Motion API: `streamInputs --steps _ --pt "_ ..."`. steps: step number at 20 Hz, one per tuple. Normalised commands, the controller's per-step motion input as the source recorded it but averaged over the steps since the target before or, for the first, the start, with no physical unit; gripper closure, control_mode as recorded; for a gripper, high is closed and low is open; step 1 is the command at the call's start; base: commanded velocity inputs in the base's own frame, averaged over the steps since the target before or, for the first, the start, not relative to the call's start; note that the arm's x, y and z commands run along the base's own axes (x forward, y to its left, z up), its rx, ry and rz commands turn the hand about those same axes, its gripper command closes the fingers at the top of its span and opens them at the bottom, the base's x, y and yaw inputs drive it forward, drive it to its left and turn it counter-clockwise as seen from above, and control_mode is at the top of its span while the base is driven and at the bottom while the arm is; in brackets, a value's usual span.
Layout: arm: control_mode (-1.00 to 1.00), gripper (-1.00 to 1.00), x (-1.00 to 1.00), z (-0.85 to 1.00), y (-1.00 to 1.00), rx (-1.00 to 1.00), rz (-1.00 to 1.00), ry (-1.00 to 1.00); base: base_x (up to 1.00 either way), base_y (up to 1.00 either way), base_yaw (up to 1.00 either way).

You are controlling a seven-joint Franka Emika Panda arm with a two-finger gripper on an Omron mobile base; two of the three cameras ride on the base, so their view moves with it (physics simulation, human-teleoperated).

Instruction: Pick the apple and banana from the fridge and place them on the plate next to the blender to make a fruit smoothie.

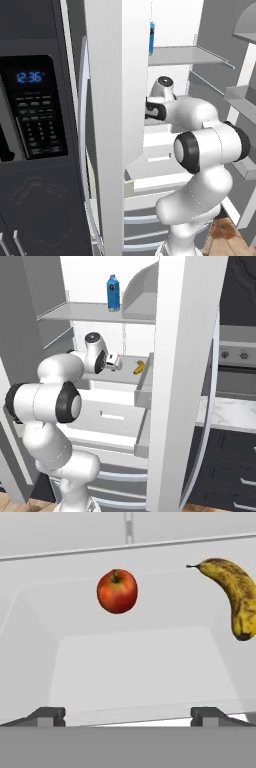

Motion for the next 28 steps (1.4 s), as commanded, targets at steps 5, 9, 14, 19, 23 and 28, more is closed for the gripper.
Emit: streamInputs --steps 5,9,14,19,23,28 --pt "-1.0 -1.0 0.55 -0.04 0.01 0.0 0.0 0.0 0.0 0.0 0.0" --pt "-1.0 -1.0 0.49 -0.09 0.0 0.0 0.0 0.0 0.0 0.0 0.0" --pt "-1.0 -1.0 0.4 -0.15 0.0 0.0 0.0 0.0 0.0 0.0 0.0" --pt "-1.0 -1.0 0.4 -0.16 0.04 0.0 0.0 0.0 0.0 0.0 0.0" --pt "-1.0 -1.0 0.41 -0.18 0.06 0.0 0.0 0.0 0.0 0.0 0.0" --pt "-1.0 -1.0 0.34 -0.2 0.01 0.0 0.0 0.0 0.0 0.0 0.0"
